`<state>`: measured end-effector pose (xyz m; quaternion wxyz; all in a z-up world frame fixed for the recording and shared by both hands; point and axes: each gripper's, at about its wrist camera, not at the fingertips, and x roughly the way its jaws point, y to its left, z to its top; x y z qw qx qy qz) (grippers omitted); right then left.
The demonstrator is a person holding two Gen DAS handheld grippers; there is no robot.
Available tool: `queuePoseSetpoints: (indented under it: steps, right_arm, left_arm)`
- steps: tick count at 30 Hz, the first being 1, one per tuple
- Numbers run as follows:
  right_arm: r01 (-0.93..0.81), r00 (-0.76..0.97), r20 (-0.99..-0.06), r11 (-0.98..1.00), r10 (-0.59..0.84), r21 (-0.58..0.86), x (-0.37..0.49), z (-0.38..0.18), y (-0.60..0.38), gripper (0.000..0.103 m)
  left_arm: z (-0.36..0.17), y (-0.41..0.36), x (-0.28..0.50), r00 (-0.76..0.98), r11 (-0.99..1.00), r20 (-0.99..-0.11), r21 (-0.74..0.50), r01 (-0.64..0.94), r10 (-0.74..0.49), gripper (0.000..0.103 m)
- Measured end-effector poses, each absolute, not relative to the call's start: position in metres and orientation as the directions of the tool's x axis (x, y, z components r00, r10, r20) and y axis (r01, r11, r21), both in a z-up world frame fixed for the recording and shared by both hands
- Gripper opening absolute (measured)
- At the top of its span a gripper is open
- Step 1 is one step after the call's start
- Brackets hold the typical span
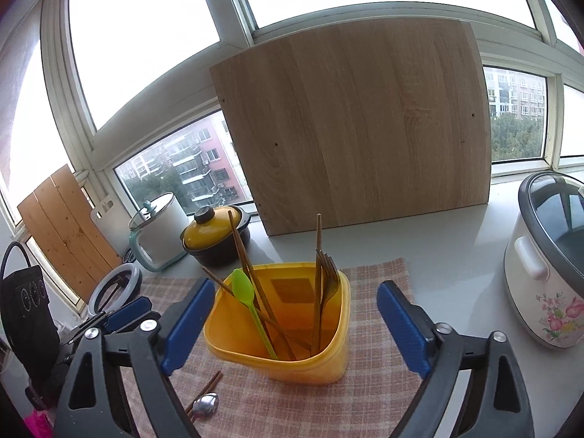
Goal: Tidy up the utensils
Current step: 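Move both open tools down to the remaining spoons and chopsticks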
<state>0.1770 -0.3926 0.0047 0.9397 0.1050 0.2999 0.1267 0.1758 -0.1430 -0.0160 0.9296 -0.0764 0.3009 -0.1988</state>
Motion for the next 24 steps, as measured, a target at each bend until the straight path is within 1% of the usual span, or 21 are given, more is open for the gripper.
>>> queuePoseSetpoints:
  steps: [1,4,11,17,22,24]
  right_arm:
    - [-0.178,0.792,-0.533,0.948,0.298,0.265,0.172,0.006,-0.391,0.103]
    - [-0.189,0.789,-0.539,0.95,0.297,0.248,0.161,0.007,-0.385,0.103]
    - [-0.205,0.791,-0.519,0.94,0.323,0.274,0.133,-0.001,-0.377,0.103]
    - [-0.249,0.721,-0.576,0.919,0.386,0.305,0.121,-0.018,-0.358,0.103]
    - [-0.266,0.643,-0.636,0.903,0.427,0.338,0.119,-0.041,-0.339,0.102]
    - [-0.265,0.609,-0.654,0.892,0.45,0.368,0.118,-0.052,-0.332,0.101]
  left_arm:
    - [-0.016,-0.138,0.173,0.741,0.912,-0.533,-0.254,0.32,-0.409,0.059]
    - [-0.016,-0.123,0.165,0.735,0.918,-0.549,-0.236,0.32,-0.398,0.059]
    - [-0.028,-0.085,0.146,0.715,0.934,-0.604,-0.188,0.302,-0.353,0.059]
    - [-0.045,-0.054,0.129,0.675,0.937,-0.653,-0.192,0.291,-0.344,0.059]
    - [-0.059,-0.045,0.114,0.624,0.935,-0.711,-0.14,0.327,-0.325,0.059]
    - [-0.064,-0.041,0.107,0.598,0.93,-0.728,-0.153,0.335,-0.335,0.059]
